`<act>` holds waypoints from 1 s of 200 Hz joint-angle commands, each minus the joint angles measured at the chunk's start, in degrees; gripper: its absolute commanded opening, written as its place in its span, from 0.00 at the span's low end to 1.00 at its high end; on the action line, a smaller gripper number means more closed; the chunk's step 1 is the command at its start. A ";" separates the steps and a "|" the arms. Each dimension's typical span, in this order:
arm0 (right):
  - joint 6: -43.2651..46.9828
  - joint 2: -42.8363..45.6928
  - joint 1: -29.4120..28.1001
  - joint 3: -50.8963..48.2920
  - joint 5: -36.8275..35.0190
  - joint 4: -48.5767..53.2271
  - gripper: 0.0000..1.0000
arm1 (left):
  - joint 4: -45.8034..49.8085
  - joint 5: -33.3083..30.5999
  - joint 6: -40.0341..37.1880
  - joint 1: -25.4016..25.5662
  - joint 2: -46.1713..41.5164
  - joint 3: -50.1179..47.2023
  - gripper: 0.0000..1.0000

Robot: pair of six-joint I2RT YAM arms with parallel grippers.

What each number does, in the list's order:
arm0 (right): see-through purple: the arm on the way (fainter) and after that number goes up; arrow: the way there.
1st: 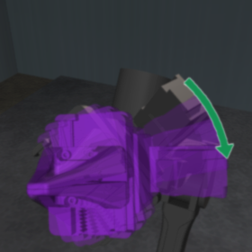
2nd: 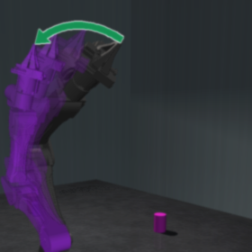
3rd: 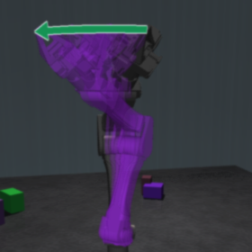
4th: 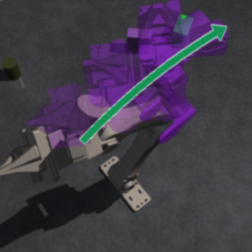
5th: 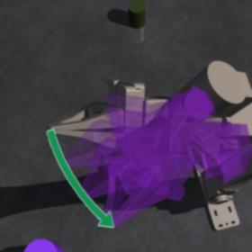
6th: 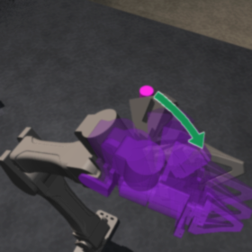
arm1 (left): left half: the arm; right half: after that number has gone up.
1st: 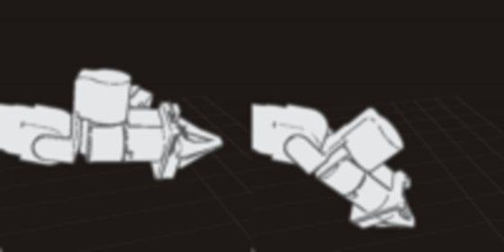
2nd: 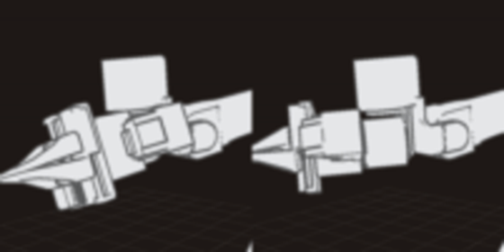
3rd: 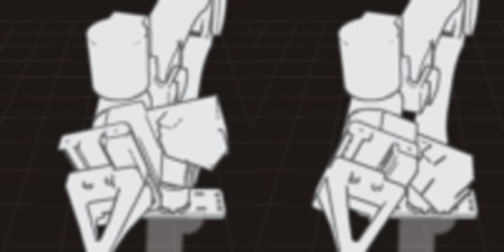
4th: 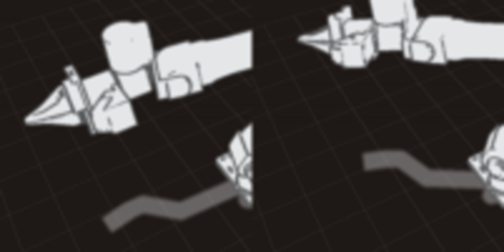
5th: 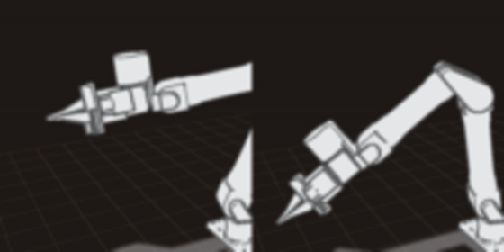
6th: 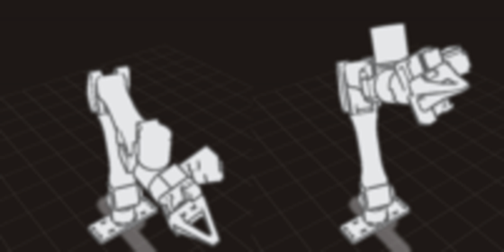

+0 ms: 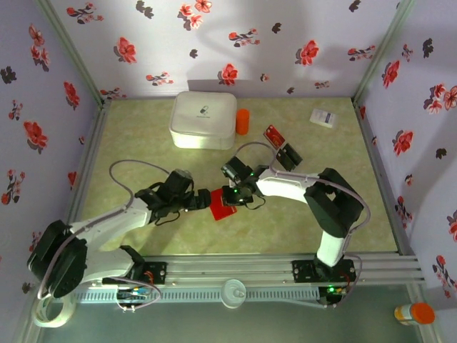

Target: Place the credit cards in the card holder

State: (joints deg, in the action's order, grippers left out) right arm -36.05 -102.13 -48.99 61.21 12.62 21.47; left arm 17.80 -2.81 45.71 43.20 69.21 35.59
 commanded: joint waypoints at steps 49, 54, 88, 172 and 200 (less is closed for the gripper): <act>-1.44 2.34 0.44 -2.19 0.43 -1.34 0.18 | -3.72 -4.58 0.21 3.69 8.33 3.52 1.00; -1.55 2.46 0.52 -2.25 0.39 -1.32 0.18 | -4.10 -4.50 0.29 3.75 8.76 3.52 1.00; -1.49 2.85 0.73 -2.46 0.29 -1.50 0.18 | -6.08 -4.09 0.61 4.09 10.80 3.17 1.00; -1.20 7.86 3.07 -2.78 -0.23 -0.01 0.23 | -4.88 -4.91 2.68 5.98 18.74 3.82 1.00; -1.12 8.64 3.26 -3.36 0.66 0.13 0.23 | -3.84 -5.93 2.93 6.28 20.12 4.68 1.00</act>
State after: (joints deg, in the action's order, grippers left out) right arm -36.62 -94.76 -46.04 59.27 13.06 20.21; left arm 13.47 -8.69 47.27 49.15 85.95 40.38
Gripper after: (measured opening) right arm 0.232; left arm 0.998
